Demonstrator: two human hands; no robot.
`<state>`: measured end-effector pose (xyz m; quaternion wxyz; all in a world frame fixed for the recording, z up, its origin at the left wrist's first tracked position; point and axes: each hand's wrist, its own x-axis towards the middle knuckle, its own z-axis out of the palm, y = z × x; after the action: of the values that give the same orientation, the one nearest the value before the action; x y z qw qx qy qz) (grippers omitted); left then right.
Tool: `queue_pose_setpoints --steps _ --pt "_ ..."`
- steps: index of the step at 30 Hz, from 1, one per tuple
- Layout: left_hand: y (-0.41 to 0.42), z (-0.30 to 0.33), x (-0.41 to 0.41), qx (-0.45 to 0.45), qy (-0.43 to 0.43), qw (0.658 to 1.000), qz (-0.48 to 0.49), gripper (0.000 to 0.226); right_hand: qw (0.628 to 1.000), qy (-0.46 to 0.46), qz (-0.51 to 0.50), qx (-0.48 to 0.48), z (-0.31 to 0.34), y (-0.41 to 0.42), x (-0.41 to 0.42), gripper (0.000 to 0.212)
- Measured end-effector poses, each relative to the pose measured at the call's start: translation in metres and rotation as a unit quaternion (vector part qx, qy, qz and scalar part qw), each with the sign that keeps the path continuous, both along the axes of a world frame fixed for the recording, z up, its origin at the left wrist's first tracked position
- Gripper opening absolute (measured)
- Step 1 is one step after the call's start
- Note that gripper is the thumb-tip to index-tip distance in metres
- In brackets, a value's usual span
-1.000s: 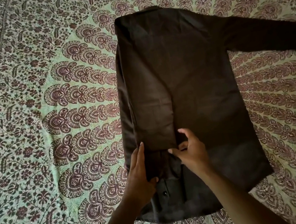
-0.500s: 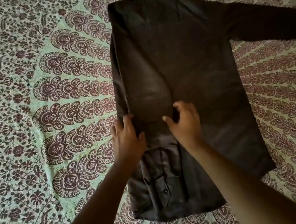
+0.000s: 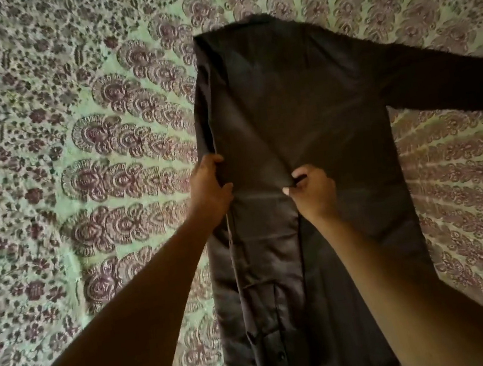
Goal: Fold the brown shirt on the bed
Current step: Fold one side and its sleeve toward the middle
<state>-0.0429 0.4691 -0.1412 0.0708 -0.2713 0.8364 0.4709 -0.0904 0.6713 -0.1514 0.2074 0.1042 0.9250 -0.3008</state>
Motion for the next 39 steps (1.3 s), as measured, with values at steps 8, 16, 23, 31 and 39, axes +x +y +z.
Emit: queue_pose_setpoints --steps 8,16,23,31,39 --pt "-0.014 -0.015 -0.046 -0.045 0.082 0.995 0.022 0.060 0.993 0.100 0.046 0.040 -0.006 -0.020 -0.037 0.039" --pt "-0.026 -0.006 -0.160 -0.096 0.098 0.989 0.064 0.050 0.983 0.108 0.140 -0.056 -0.003 -0.080 -0.108 0.035" --pt "-0.048 -0.014 -0.232 -0.055 0.053 0.986 0.149 0.030 0.991 0.063 0.111 -0.048 -0.013 -0.092 -0.136 0.028" --pt "-0.056 -0.035 -0.246 0.007 0.080 0.982 0.173 0.014 0.993 0.093 0.059 -0.043 -0.024 -0.073 -0.137 0.022" --pt "-0.050 -0.036 -0.256 -0.058 0.149 0.979 0.127 0.038 0.993 0.106 0.049 -0.008 -0.024 -0.069 -0.141 0.010"
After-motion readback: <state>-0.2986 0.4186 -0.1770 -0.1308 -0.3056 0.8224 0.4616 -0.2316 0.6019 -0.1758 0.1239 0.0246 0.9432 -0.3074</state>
